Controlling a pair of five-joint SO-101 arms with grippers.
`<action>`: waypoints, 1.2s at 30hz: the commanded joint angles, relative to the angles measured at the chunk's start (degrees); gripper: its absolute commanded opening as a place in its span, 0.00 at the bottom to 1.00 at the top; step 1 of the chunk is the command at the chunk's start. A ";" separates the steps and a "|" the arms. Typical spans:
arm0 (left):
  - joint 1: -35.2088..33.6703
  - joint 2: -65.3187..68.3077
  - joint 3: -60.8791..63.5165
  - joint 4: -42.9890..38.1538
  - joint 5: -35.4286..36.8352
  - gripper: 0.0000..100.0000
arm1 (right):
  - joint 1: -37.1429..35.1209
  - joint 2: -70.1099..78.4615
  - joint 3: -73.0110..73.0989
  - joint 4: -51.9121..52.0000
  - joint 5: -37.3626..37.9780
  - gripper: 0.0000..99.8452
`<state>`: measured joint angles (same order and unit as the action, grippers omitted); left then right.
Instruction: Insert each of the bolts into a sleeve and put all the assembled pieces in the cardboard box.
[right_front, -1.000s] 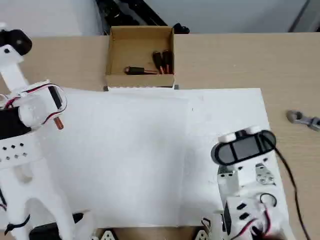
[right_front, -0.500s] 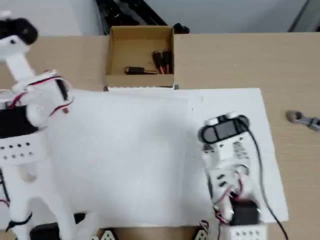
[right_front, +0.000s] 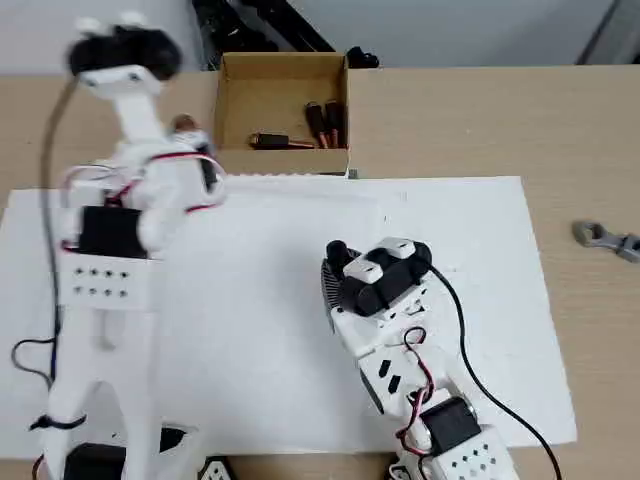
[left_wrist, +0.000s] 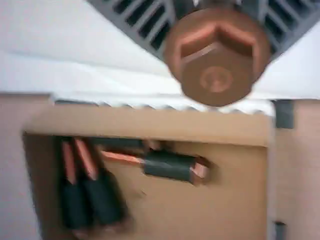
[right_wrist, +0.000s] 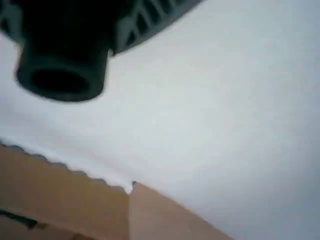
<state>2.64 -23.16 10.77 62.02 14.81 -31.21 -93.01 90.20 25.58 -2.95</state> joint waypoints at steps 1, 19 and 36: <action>3.78 -2.37 1.45 -3.87 0.26 0.01 | -1.80 -0.40 -1.58 -4.09 3.08 0.00; 18.99 -41.76 34.24 -20.75 2.55 0.00 | -4.09 -9.98 5.36 -0.22 8.26 0.00; 19.43 -60.48 49.98 -27.16 4.57 0.00 | -9.71 -10.77 4.40 1.89 8.26 0.00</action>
<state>21.63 -84.62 61.05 37.58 17.54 -40.26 -102.59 95.47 27.78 5.05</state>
